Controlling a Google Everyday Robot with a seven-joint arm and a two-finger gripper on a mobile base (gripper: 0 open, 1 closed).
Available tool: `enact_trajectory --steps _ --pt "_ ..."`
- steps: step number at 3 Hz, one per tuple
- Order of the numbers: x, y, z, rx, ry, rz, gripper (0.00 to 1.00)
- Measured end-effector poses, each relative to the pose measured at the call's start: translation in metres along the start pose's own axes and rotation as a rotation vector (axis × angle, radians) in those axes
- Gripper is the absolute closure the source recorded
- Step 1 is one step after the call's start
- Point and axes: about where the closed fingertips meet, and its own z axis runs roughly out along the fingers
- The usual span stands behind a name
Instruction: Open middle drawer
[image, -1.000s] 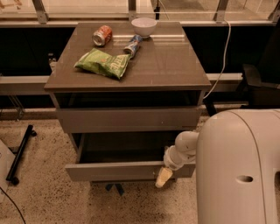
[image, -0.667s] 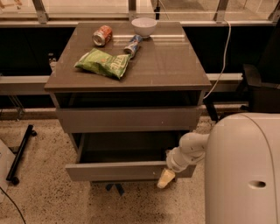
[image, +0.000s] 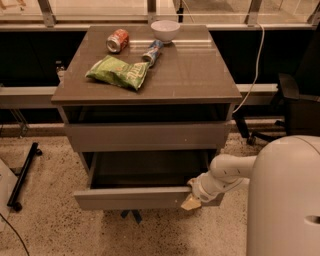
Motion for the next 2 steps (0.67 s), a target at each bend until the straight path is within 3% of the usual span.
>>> enact_trajectory --steps 1,2 --pt "0.0000 0.0000 0.0000 0.000 0.000 0.000 0.71" --pt "0.0000 0.0000 0.0000 0.000 0.000 0.000 0.70"
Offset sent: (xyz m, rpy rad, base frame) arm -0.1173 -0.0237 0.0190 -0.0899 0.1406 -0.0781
